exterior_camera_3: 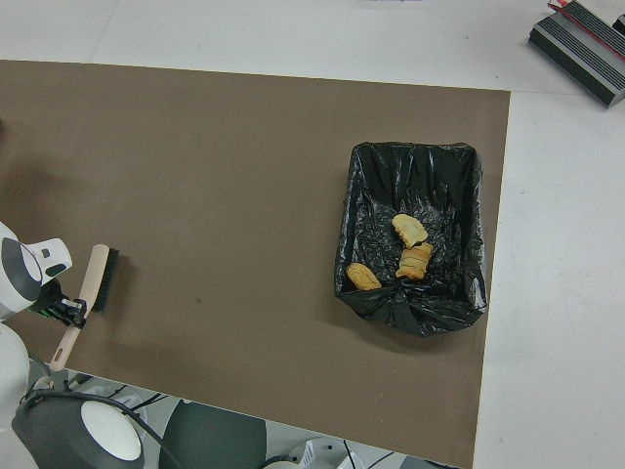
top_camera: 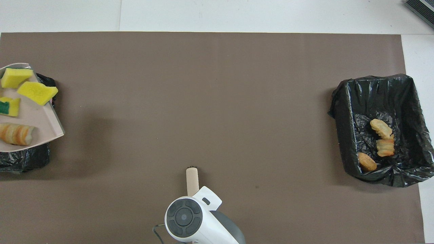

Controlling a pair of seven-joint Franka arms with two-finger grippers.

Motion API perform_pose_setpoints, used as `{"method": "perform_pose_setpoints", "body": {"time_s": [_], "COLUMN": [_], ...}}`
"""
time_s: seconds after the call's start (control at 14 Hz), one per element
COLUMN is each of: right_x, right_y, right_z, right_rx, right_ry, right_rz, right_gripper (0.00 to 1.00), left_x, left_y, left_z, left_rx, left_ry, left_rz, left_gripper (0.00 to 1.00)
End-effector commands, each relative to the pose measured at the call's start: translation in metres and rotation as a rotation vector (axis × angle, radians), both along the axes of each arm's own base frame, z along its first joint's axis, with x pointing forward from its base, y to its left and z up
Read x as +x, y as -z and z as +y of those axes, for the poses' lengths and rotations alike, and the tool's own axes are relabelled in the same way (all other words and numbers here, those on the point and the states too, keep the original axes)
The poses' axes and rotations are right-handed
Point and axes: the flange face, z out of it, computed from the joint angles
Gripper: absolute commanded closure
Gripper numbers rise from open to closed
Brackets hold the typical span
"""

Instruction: Sweep and dump trash in bin

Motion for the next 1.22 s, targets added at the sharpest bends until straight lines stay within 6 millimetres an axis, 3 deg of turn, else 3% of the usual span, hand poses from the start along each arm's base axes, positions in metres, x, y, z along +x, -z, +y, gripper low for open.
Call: {"method": "perform_pose_setpoints", "body": {"time_s": [0.0,0.14,0.29,0.36,0.43,0.64,0.86,1.15], "right_x": [0.005,0.015,0.035,0.045,0.055,0.095,0.135,0.170], "right_y": [-0.004,-0.018,-0.041,-0.051,-0.064,-0.108,-0.151,-0.191], "right_z": [-0.002,-0.002,-0.011,-0.019,-0.028,-0.073,-0.121,-0.188], "right_rx": [0.011,0.020,0.016,0.012,0.020,0.023,-0.002,-0.020], "right_ry": [0.033,0.039,0.048,0.048,0.041,-0.014,-0.099,-0.264], "right_rz": [0.006,-0.002,0.003,0.010,0.009,0.008,0.002,-0.076], "right_gripper": [0.01,0.00,0.00,0.00,0.00,0.00,0.00,0.00], "left_x": [0.013,0.021,0.031,0.030,0.029,0.042,0.041,0.049], "left_y": [-0.003,0.003,0.016,0.025,0.024,0.032,0.035,0.022], "left_z": [0.058,0.094,0.105,0.120,0.124,0.101,0.098,0.085], "left_rx": [0.059,0.215,0.327,0.353,0.384,0.574,0.643,0.795], "left_ry": [0.037,0.097,0.149,0.146,0.157,0.236,0.258,0.310], "left_rz": [-0.045,-0.021,-0.018,-0.007,0.003,0.111,0.181,0.274], "left_gripper": [1.00,1.00,1.00,1.00,1.00,1.00,1.00,1.00]}}
